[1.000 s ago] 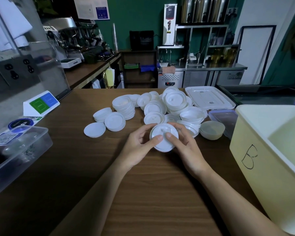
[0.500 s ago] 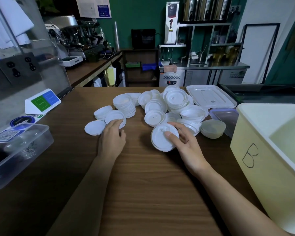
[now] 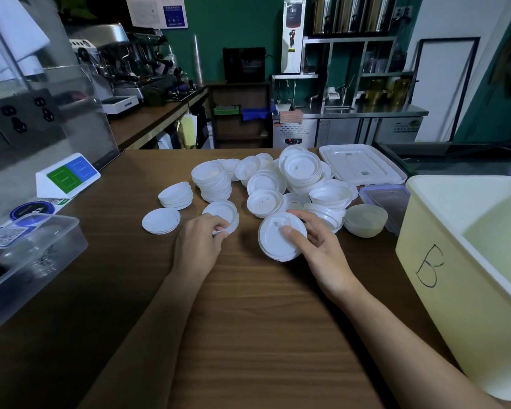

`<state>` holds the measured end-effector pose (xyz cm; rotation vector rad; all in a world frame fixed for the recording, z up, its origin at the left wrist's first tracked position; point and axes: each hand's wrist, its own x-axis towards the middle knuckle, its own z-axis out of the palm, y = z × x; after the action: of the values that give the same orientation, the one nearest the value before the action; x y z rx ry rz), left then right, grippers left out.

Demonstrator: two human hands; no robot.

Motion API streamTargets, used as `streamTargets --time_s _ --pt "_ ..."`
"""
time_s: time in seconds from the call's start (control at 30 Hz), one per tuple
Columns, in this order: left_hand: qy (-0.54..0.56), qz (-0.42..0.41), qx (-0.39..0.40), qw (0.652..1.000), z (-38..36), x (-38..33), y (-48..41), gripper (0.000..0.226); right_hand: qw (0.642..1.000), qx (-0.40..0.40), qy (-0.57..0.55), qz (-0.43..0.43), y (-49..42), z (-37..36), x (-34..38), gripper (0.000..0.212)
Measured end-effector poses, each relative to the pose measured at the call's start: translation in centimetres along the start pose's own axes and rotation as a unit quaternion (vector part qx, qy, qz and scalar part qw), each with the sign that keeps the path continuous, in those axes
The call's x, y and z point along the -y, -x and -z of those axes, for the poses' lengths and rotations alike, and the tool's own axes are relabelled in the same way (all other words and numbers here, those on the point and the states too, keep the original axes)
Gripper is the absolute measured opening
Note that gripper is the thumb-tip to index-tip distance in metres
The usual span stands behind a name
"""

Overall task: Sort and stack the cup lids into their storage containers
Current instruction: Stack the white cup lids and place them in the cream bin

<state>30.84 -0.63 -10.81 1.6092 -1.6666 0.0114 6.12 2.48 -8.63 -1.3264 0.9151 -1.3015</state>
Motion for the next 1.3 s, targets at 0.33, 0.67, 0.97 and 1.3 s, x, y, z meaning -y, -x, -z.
streamTargets --time_s 0.33,0.67,0.97,1.3 --pt "0.05 -0.01 0.014 0.999 0.5 -1.5 0.5 0.018 1.0 -0.008 0.003 -0.002 0.0 0.0 0.0 0.032" --pt "0.065 -0.006 0.036 0.997 0.4 -2.1 0.8 0.016 1.0 -0.005 0.005 -0.005 0.0 0.0 0.1 0.031" --pt "0.055 -0.039 0.03 0.997 0.6 -2.8 0.8 0.007 1.0 -0.006 0.009 -0.008 -0.2 0.0 0.0 0.032" --pt "0.08 -0.002 0.055 0.995 1.0 -3.5 0.9 0.011 1.0 -0.006 0.008 -0.005 -0.2 0.0 0.0 0.031"
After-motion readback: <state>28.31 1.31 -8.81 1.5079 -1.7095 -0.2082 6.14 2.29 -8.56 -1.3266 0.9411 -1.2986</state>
